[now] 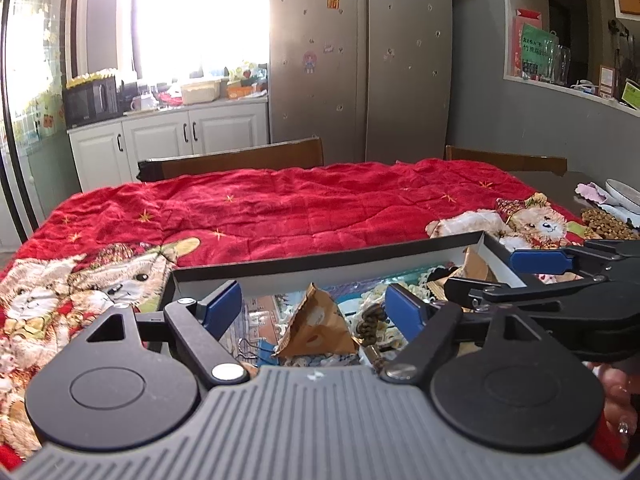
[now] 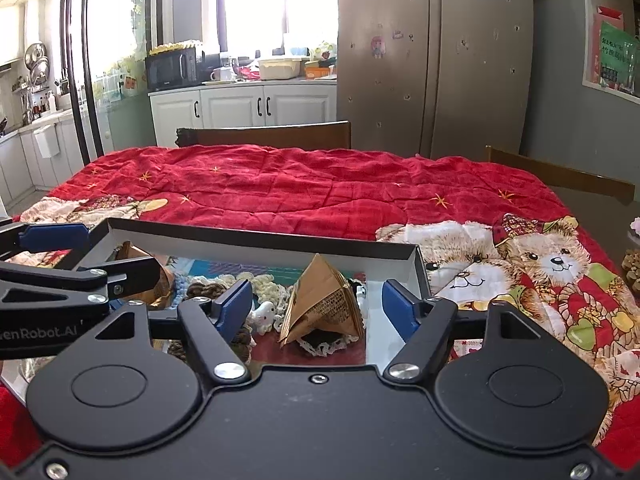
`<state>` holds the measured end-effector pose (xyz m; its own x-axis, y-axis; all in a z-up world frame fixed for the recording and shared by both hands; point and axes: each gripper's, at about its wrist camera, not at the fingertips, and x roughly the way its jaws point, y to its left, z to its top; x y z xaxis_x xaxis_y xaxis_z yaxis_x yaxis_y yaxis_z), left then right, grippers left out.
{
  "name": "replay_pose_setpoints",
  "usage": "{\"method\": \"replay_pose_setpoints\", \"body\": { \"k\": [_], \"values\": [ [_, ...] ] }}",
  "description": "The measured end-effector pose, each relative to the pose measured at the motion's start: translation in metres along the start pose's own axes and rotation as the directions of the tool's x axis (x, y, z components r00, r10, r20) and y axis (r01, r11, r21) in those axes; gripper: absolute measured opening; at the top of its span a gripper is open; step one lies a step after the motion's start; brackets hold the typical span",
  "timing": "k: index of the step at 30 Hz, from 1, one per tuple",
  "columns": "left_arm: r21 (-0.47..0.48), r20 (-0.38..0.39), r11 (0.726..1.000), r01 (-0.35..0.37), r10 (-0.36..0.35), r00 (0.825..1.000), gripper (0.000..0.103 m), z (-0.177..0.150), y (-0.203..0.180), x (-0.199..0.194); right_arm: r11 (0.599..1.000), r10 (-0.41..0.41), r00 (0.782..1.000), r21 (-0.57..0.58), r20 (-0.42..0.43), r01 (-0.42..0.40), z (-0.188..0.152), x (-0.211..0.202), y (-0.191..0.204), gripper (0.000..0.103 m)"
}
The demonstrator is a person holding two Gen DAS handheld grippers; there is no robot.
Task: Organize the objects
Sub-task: 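Withdraw both grippers from the box toward the remaining items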
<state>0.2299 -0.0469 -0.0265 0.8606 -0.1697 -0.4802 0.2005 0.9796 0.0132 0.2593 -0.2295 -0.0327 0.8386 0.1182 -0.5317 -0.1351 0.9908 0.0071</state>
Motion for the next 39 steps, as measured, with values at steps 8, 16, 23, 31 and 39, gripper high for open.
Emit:
{"method": "replay_pose_setpoints", "body": {
  "k": [8,16,23,31,39],
  "values": [
    [0.028,0.046,1.0,-0.008,0.007,0.999,0.092,0.002,-0.001,-0.028,1.0,0.017,0.999,-0.005,0.035,-0.017,0.003,-0.024,0.002,0.075],
    [0.026,0.072,1.0,0.001,-0.003,0.997,0.093,0.003,0.003,-0.057,0.999,0.022,0.998,-0.027,0.058,-0.021,0.002,-0.051,0.003,0.076],
    [0.048,0.098,0.999,0.023,-0.027,0.995,0.095,-0.003,0.002,-0.083,0.998,0.041,0.995,-0.042,0.094,-0.037,-0.001,-0.083,0.005,0.078],
    [0.084,0.113,0.995,0.051,-0.061,0.992,0.097,-0.016,-0.004,-0.11,0.995,0.075,0.991,-0.069,0.114,-0.068,-0.015,-0.121,0.01,0.08],
    [0.132,0.095,0.987,0.094,-0.107,0.99,0.097,-0.037,-0.013,-0.128,0.994,0.086,0.988,-0.077,0.126,-0.077,-0.035,-0.152,0.008,0.081]
  ]
}}
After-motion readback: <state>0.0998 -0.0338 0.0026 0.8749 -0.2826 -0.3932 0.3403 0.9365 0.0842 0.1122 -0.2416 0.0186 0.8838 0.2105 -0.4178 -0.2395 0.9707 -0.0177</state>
